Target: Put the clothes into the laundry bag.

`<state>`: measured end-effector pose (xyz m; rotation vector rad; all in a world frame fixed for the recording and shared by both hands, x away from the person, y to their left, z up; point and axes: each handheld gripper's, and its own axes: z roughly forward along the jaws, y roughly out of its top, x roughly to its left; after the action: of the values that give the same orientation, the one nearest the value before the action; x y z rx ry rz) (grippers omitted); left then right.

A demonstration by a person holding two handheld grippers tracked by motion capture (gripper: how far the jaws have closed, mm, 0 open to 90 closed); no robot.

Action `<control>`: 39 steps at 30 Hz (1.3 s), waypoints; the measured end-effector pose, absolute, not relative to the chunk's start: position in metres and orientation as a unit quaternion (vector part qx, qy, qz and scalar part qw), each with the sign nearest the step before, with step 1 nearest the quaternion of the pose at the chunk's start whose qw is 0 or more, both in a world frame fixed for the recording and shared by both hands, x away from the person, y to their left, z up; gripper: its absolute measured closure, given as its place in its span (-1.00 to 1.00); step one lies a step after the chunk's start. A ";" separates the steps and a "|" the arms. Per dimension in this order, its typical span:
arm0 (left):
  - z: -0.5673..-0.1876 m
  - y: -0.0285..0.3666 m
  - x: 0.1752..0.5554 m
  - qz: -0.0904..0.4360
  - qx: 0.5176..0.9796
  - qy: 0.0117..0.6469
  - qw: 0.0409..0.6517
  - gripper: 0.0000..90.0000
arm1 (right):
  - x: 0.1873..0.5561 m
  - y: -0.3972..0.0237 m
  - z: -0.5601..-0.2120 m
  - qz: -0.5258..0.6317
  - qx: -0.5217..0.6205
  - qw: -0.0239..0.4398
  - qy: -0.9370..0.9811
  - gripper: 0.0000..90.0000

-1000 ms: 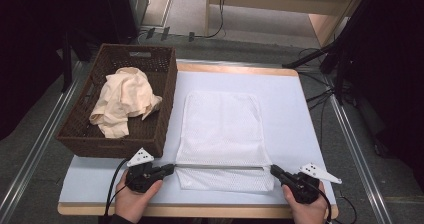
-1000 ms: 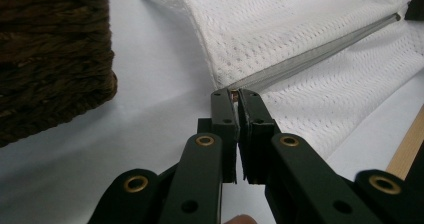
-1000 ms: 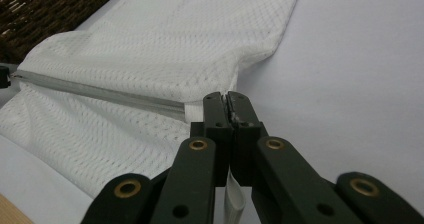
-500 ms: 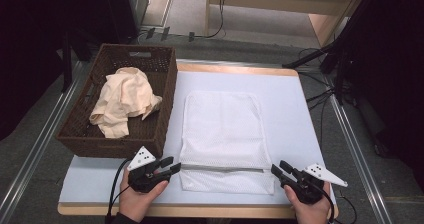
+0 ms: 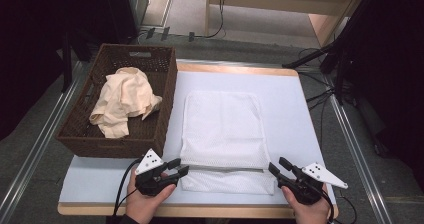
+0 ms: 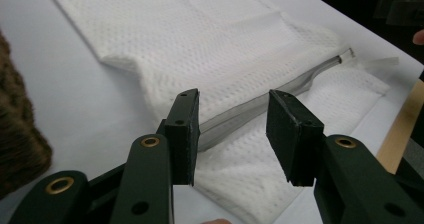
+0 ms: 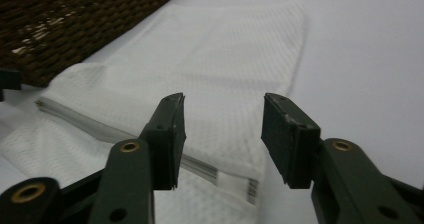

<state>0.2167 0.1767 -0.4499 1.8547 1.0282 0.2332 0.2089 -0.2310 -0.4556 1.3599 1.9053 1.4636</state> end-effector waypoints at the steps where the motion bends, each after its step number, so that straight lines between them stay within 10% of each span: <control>1: -0.451 0.170 0.216 0.090 0.766 0.413 0.484 0.32 | 0.208 -0.222 -0.450 0.529 0.465 0.189 0.685 0.27; 27: -0.480 0.111 0.223 0.040 0.827 0.370 0.421 0.71 | 0.257 -0.128 -0.475 0.445 0.371 0.091 0.810 0.05; 35: -0.481 0.112 0.226 0.038 0.825 0.378 0.419 0.87 | 0.259 -0.122 -0.479 0.407 0.365 0.090 0.832 1.00; 39: -0.480 0.111 0.224 0.045 0.828 0.372 0.417 0.88 | 0.266 -0.129 -0.466 0.429 0.378 0.093 0.815 1.00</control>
<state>0.2241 0.1106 -0.4805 2.0791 0.9340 0.1126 0.2662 -0.1291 -0.4656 1.1220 2.4188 1.2737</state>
